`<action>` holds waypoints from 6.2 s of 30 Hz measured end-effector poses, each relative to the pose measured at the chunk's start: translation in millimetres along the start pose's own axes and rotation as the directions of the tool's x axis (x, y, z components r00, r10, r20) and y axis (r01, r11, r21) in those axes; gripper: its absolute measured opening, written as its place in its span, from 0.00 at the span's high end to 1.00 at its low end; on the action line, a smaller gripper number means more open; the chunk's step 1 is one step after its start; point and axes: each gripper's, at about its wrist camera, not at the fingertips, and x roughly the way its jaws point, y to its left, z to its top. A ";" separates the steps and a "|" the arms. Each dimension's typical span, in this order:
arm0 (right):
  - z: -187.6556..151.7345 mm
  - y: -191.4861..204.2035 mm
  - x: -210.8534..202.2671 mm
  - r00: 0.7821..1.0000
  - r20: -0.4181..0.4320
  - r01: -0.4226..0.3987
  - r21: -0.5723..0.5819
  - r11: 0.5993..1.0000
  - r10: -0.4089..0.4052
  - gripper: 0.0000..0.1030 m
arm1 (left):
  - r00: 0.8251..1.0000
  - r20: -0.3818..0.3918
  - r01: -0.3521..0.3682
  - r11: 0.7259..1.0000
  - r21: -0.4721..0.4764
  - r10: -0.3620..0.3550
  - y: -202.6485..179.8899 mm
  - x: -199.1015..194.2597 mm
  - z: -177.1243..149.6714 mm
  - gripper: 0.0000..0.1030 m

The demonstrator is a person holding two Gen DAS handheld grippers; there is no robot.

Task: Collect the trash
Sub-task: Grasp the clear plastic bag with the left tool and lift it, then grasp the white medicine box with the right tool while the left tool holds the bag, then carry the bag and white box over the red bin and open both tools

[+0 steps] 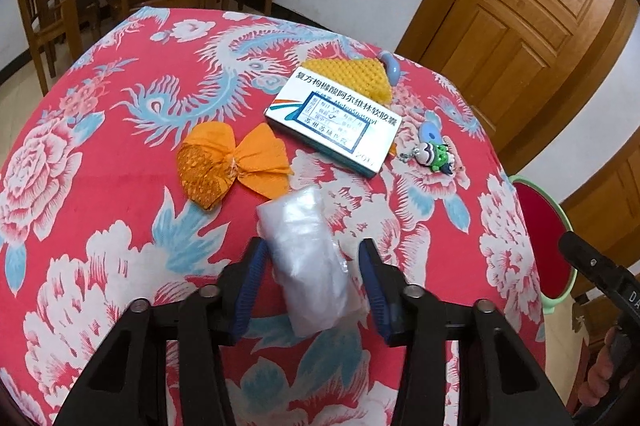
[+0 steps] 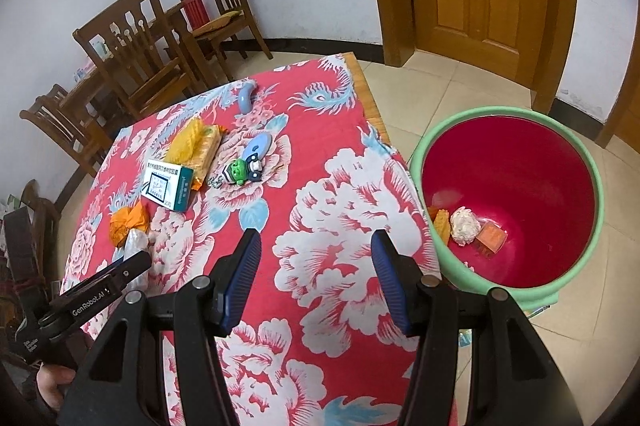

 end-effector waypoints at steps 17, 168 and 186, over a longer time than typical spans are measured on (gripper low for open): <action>8.3 31.6 18.3 0.999 -0.029 -0.018 -0.059 0.998 0.017 0.44 | 0.997 0.070 0.026 1.000 -0.004 -0.026 12.9 -24.7 14.1 0.63; -3.3 -193.1 -7.2 0.983 -0.030 0.184 0.207 0.961 -0.182 0.40 | 0.976 -0.092 0.215 0.847 0.486 -0.195 -280.7 58.8 0.3 0.64; -7.0 -206.0 3.0 0.976 -0.052 0.220 0.228 0.948 -0.213 0.40 | 0.973 -0.139 0.229 0.826 0.515 -0.184 -301.6 88.3 -8.7 0.52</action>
